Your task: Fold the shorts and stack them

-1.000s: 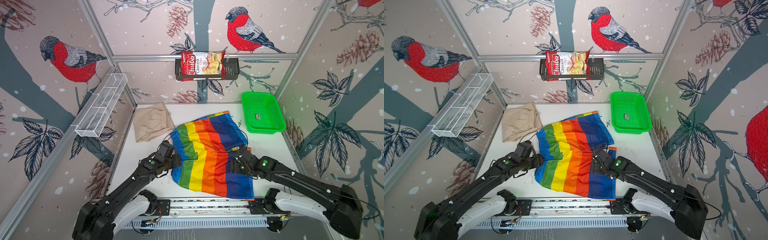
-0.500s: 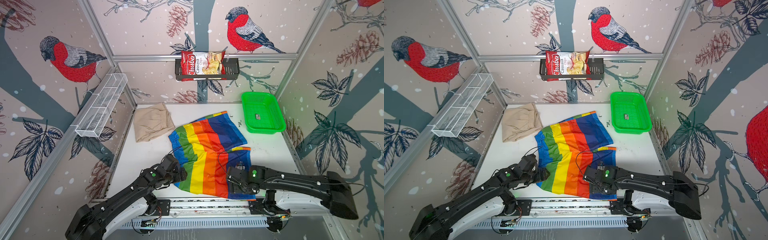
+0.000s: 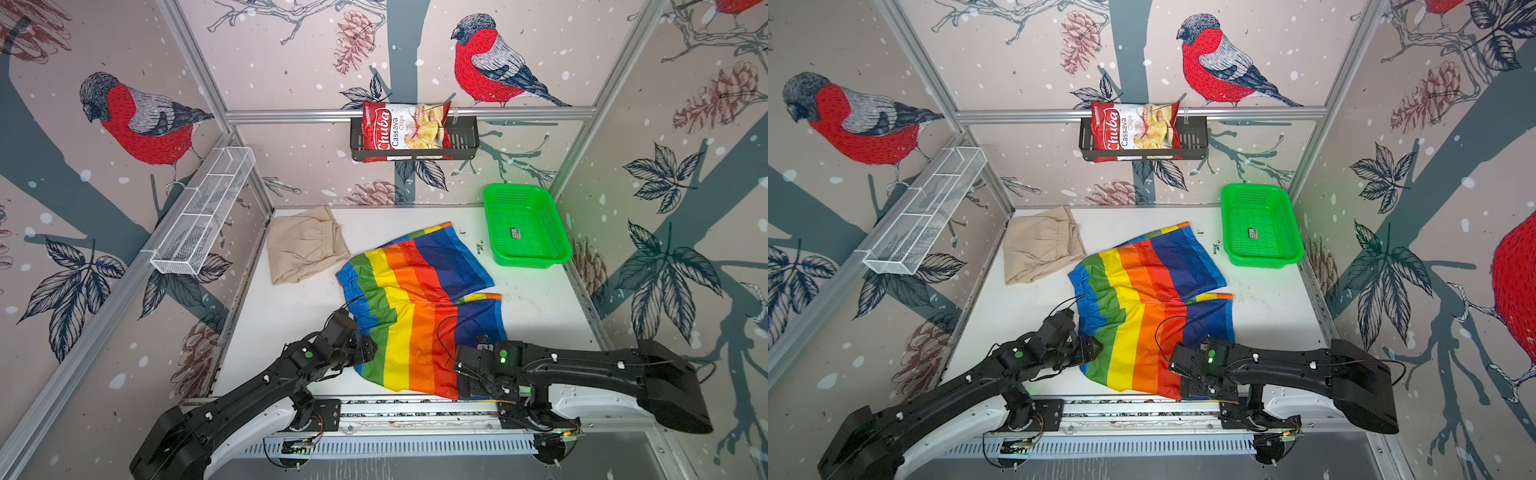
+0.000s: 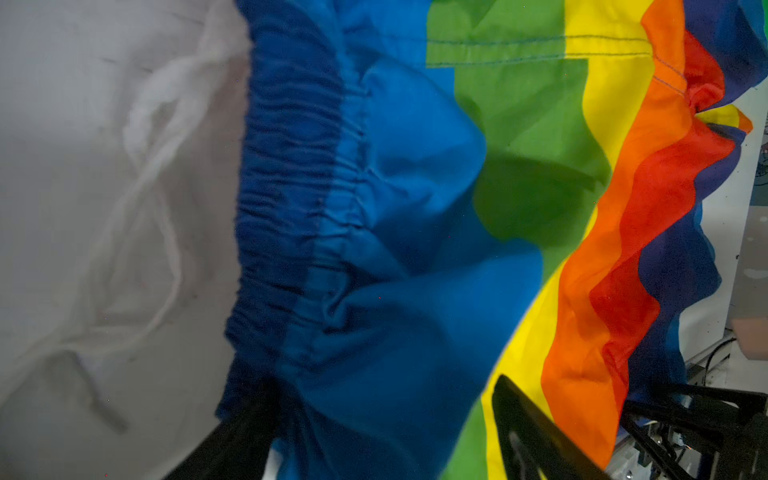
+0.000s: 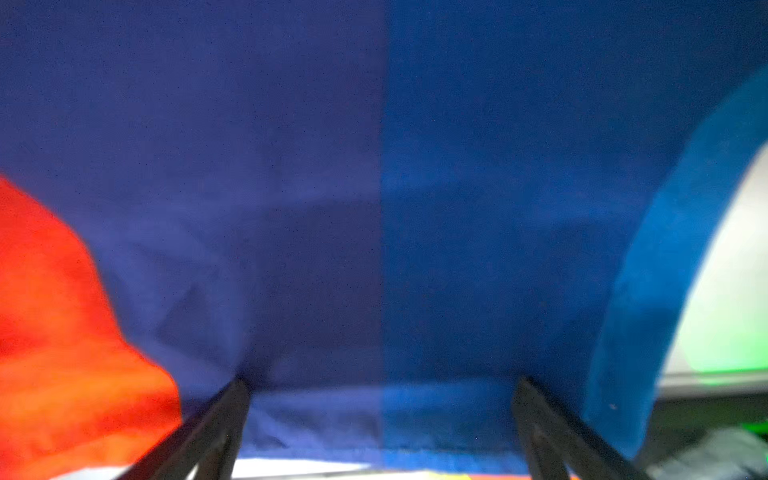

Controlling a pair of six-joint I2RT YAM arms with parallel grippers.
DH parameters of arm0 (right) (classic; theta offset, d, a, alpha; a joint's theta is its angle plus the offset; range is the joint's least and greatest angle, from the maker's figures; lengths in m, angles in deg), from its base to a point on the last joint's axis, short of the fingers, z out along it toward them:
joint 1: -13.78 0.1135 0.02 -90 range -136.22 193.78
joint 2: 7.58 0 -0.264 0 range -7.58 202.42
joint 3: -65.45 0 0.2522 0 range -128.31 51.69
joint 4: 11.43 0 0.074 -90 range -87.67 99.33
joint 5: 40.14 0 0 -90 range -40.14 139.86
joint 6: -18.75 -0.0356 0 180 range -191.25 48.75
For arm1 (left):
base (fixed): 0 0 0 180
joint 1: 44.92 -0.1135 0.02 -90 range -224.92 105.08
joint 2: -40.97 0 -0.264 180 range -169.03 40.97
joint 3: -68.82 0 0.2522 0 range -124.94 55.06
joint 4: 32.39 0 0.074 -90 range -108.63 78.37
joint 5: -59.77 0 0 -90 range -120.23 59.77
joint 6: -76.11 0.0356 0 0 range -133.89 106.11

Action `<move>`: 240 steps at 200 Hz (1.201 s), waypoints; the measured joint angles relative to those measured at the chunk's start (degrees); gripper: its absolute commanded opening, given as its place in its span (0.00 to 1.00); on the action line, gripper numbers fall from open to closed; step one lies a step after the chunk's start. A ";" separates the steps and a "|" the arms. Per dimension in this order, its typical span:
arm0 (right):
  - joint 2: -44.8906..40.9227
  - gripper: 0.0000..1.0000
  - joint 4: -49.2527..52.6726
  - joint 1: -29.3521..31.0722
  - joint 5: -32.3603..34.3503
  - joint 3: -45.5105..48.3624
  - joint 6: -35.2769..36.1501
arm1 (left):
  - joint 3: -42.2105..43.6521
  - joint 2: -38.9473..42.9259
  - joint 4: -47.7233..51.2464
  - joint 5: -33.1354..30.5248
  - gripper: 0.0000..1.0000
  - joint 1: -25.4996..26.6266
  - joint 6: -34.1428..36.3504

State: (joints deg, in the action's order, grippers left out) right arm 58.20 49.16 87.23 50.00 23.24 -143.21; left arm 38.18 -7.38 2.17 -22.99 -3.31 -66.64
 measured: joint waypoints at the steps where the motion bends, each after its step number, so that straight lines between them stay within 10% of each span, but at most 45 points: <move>1: 0.00 0.98 0.00 0.00 0.02 0.02 -0.02 | 0.02 -0.07 -0.07 0.00 0.66 0.00 0.02; 44: 0.09 0.96 -0.33 -4.61 -1.22 0.33 1.09 | 0.00 -4.09 -4.07 -1.33 0.51 -0.04 -1.27; 118: 1.03 0.95 -4.52 -24.70 -2.62 -2.95 16.81 | -7.76 -13.46 -3.34 -3.45 0.73 -9.90 2.25; 172: -3.78 0.95 -5.77 -26.93 4.94 -8.68 24.09 | -15.10 -20.44 3.19 -7.37 0.75 -11.32 6.12; 240: -12.52 1.00 3.48 -25.68 3.67 -3.30 17.90 | -13.51 -10.05 9.62 -6.78 0.86 -11.32 6.08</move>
State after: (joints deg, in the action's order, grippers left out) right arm 45.68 52.63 61.55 53.68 19.94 -125.31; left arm 24.67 -17.44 11.79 -29.76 -14.63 -60.57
